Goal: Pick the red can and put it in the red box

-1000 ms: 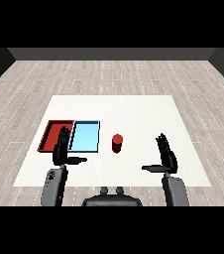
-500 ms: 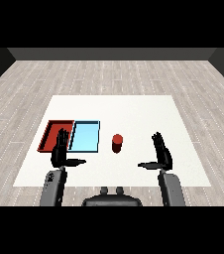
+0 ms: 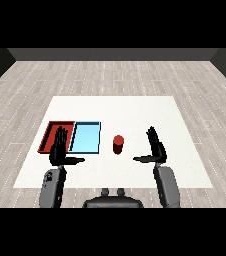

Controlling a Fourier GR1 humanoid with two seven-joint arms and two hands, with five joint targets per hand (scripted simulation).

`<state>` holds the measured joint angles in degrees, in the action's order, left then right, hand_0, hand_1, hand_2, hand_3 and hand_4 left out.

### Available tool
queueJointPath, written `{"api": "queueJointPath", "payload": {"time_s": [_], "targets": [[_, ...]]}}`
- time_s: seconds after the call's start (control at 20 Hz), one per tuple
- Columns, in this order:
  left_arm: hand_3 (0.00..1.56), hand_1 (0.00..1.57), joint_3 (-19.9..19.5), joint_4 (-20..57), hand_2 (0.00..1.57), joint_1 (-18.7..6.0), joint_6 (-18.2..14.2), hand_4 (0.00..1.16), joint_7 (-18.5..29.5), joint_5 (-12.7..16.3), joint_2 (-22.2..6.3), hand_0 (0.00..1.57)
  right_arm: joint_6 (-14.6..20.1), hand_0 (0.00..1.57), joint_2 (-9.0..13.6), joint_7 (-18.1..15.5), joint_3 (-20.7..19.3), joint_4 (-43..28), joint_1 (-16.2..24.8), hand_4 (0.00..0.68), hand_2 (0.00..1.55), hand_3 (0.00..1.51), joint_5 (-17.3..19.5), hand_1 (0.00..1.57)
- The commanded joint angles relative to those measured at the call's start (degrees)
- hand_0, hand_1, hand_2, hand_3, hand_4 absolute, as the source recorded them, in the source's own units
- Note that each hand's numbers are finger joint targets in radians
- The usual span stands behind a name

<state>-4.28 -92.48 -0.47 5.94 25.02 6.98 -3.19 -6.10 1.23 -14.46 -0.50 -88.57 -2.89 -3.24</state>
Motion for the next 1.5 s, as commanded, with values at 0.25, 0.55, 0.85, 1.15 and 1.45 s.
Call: {"api": "queueJointPath", "payload": {"time_s": [0.25,0.55,0.85,1.15,1.45], "targets": [[0.0,0.0,1.3,-3.5,0.0,2.8,-1.3,0.0,-0.6,-1.4,1.1,0.0,1.6,0.0,-1.2,-1.3,1.5,9.9,-6.2,0.0,0.0,0.0,-5.5,0.0],[0.0,0.0,1.7,-3.9,0.0,3.6,-1.9,0.0,0.4,-1.8,1.7,0.0,3.4,0.0,-1.2,-8.6,5.2,20.1,-7.6,0.0,0.0,0.0,-7.5,0.0],[0.0,0.0,0.6,0.1,0.0,0.9,-0.6,0.0,1.9,-0.6,1.2,0.0,12.6,0.0,-1.2,-11.3,14.1,22.4,-8.3,0.0,0.0,0.0,-12.4,0.0],[0.0,0.0,-2.0,1.3,0.0,-0.1,1.7,0.0,1.2,1.5,-1.3,0.0,13.1,0.0,-1.2,-10.7,18.2,20.5,-7.8,0.0,0.0,0.0,-17.0,0.0],[0.0,0.0,-0.2,2.8,0.0,-1.2,-0.8,0.0,1.7,-0.8,0.7,0.0,16.9,0.0,-1.2,-12.0,21.4,25.4,-12.8,0.0,0.0,0.0,-21.2,0.0]]}}
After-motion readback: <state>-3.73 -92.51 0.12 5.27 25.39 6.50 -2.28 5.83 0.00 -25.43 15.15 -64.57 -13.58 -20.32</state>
